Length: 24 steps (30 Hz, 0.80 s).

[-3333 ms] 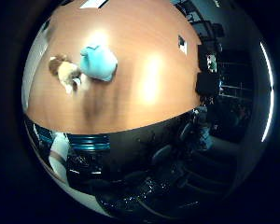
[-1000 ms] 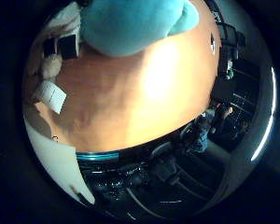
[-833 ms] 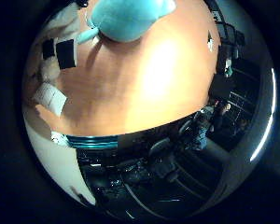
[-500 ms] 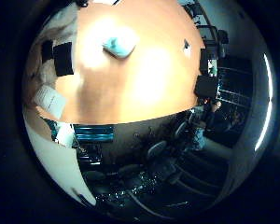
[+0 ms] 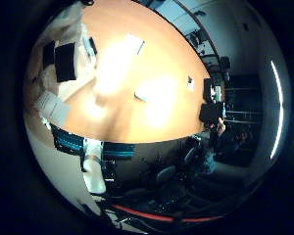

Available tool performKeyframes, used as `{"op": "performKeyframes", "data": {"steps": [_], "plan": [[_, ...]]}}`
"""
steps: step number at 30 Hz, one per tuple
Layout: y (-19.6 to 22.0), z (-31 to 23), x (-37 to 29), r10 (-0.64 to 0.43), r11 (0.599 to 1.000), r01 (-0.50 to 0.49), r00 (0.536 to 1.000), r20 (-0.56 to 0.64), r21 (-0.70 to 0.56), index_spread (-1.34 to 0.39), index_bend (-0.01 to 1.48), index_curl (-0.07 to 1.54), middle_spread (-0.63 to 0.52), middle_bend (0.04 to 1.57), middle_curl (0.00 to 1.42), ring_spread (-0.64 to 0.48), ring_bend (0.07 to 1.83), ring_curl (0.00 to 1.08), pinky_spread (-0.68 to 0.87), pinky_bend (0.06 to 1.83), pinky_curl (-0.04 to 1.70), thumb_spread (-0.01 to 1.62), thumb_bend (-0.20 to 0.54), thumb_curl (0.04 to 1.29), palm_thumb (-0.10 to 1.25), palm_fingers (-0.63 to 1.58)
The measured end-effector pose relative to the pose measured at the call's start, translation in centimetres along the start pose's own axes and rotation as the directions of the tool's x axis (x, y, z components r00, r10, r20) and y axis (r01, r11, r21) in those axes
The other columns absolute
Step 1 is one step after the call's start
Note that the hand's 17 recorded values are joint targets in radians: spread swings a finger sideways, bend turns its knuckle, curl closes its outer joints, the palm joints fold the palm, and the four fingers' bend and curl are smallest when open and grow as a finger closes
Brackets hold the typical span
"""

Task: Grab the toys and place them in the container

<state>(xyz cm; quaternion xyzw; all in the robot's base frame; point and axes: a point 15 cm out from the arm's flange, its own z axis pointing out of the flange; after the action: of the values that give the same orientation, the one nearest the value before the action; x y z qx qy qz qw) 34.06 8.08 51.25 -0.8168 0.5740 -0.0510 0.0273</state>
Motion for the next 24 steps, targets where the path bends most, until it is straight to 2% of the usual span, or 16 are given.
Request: {"op": "performKeyframes", "data": {"steps": [13,16,18,20,22,24], "plan": [[-6.3,1.7,-13.3,-0.181,0.983,0.18,0.983,0.022,0.045,-0.31,0.9,1.07,-0.19,1.21,0.98,-0.26,1.28,0.87,-0.22,1.17,1.07,0.92,-0.015,0.74,1.05,1.05],[-7.3,2.0,-14.7,-0.2,0.978,0.198,0.98,0.023,0.073,-0.31,0.91,1.08,-0.2,1.2,0.99,-0.27,1.28,0.88,-0.22,1.16,1.07,0.95,-0.023,0.73,1.01,1.05],[-7.8,1.9,-14.9,-0.194,0.978,0.191,0.981,0.025,0.089,-0.31,0.89,1.07,-0.2,1.19,0.98,-0.26,1.27,0.86,-0.23,1.13,1.05,1.01,-0.045,0.7,0.93,1.06],[-8.5,1.7,-15.0,-0.185,0.977,0.181,0.982,0.026,0.114,-0.32,0.8,1.02,-0.2,1.14,0.93,-0.25,1.23,0.8,-0.28,1.02,0.96,1.11,-0.035,0.63,0.85,1.09],[-8.5,2.2,-15.0,-0.183,0.978,0.18,0.983,0.025,0.104,-0.33,0.67,0.97,-0.21,1.06,0.87,-0.26,1.17,0.74,-0.34,0.94,0.9,1.17,-0.034,0.56,0.77,0.98],[-8.6,2.6,-15.0,-0.186,0.979,0.183,0.982,0.023,0.094,-0.36,0.47,0.9,-0.23,0.95,0.81,-0.27,1.13,0.7,-0.36,0.86,0.86,1.19,-0.036,0.48,0.68,0.67]]}}
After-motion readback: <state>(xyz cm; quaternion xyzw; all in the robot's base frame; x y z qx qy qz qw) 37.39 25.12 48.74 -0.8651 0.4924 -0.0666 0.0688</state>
